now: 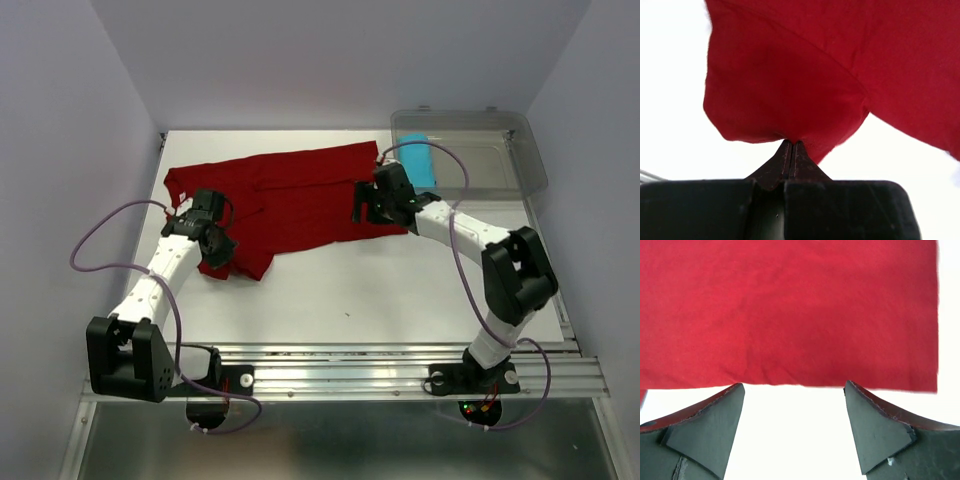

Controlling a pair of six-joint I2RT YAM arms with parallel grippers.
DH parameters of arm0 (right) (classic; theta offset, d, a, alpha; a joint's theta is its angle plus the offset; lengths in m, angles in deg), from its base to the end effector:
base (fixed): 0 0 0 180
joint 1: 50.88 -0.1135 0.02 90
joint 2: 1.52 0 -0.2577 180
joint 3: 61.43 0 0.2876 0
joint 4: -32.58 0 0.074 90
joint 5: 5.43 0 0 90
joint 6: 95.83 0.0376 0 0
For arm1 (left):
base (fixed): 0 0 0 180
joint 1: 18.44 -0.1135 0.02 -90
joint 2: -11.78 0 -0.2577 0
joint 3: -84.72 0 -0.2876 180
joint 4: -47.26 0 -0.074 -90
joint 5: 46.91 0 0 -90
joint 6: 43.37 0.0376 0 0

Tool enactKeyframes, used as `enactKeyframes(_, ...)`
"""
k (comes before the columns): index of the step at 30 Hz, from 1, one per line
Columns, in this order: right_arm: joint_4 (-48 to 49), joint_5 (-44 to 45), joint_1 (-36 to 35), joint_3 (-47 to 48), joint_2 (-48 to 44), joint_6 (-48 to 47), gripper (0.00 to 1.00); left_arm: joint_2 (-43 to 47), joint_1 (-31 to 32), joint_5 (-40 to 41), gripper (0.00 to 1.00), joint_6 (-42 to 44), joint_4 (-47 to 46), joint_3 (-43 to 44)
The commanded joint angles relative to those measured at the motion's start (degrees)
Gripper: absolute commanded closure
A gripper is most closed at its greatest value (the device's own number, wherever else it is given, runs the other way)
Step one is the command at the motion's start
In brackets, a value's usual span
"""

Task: Roll the t-shirts
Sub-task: Fold the T-shirt at the center of the board.

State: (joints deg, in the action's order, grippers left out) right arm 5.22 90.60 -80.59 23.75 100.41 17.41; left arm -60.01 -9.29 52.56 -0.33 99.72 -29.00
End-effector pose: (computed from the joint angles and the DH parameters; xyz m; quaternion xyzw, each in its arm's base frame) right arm 0.3743 0.2090 0.2052 -0.0314 0.9193 0.1302 0.3701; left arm 0.2820 -0.0392 0.2365 -0.3319 0.8989 -0.0593 0.2800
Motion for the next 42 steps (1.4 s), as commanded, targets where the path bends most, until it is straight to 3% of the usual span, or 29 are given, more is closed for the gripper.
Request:
enactKeyframes(1, 7.0, 7.4, -0.3, -10.7, -9.6, 12.0, 0.14, 4.6, 0.0, 2.5, 1.0, 1.2, 4.9, 1.5)
enactKeyframes(6, 14.6, 8.9, 0.9, -26.7, -17.7, 28.1, 0.14, 9.0, 0.0, 1.1, 1.0, 1.5, 6.2, -0.8)
enactKeyframes(16, 21.6, 10.1, 4.0, -33.8, -15.9, 38.4, 0.19, 13.3, 0.0, -0.1, 1.0, 1.5, 5.6, -3.9)
enactKeyframes(21, 26.2, 10.8, 8.1, -35.5, -13.3, 38.5, 0.35, 13.9, 0.0, 0.1, 1.0, 1.8, 6.1, -3.6)
enactKeyframes(30, 29.1, 10.1, 9.2, -30.7, -4.8, 38.2, 0.54, 13.5, 0.0, 0.1, 1.0, 2.0, 6.2, -2.2)
enactKeyframes(32, 29.5, 10.0, 9.2, -29.8, -3.6, 38.2, 0.65, 13.4, 0.0, 0.0, 1.0, 1.9, 6.2, -1.9)
enactKeyframes(35, 30.3, 8.0, 9.2, -30.1, -3.7, 38.1, 0.97, 13.0, 0.0, -0.3, 1.0, 1.8, 6.0, -1.6)
enactKeyframes(42, 31.2, 8.0, 9.2, -33.4, -6.4, 36.6, 0.99, 12.9, 0.0, -1.4, 1.0, 2.0, 5.6, -1.3)
